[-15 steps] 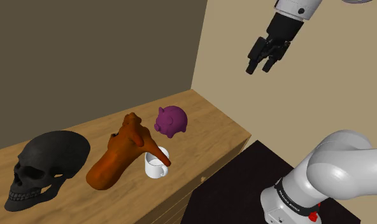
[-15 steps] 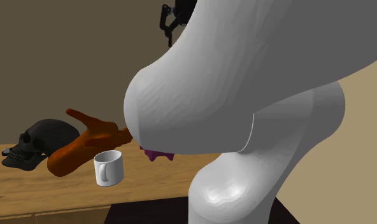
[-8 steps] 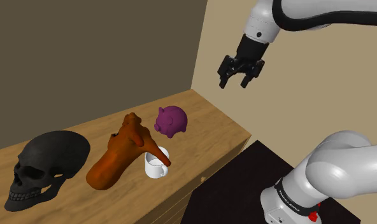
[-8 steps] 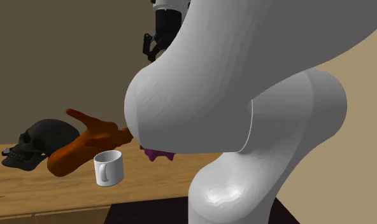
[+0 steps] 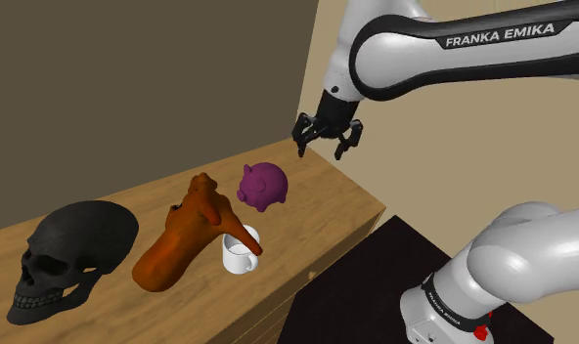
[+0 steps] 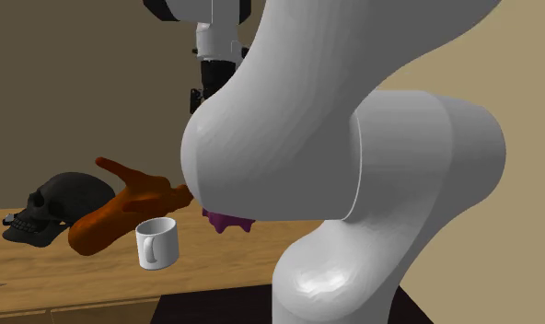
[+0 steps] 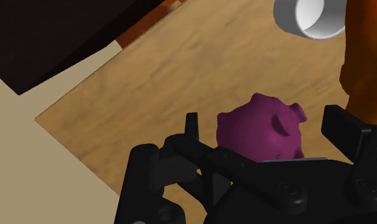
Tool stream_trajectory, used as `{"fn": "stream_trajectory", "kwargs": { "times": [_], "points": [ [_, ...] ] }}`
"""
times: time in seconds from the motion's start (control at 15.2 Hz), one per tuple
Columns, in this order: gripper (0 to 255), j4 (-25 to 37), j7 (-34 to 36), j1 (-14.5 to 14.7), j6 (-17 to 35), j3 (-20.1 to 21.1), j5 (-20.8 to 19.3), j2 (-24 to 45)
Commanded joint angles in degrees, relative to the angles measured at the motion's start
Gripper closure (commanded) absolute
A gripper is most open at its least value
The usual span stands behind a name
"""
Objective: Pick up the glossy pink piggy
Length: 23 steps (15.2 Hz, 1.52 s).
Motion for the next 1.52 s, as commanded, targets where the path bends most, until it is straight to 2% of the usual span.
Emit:
{"fn": "stream_trajectory", "kwargs": {
  "times": [0.0, 0.33, 0.53, 0.73, 1.06, 1.45],
  "points": [
    [0, 0.9, 5.1, -1.1, 3.7, 2.8, -0.2, 4.5],
    [0, 4.3, 18.3, -4.3, 11.3, 8.8, -3.6, 16.2],
    [0, 7.4, 27.4, -6.0, 15.1, 11.6, -8.2, 24.2],
    [0, 11.3, 37.1, -6.5, 17.8, 12.7, -14.5, 32.6],
    [0, 19.3, 51.9, -3.5, 20.1, 9.9, -24.3, 46.1],
    [0, 31.1, 64.2, 2.2, 20.6, 3.9, -30.1, 60.3]
  ]
}}
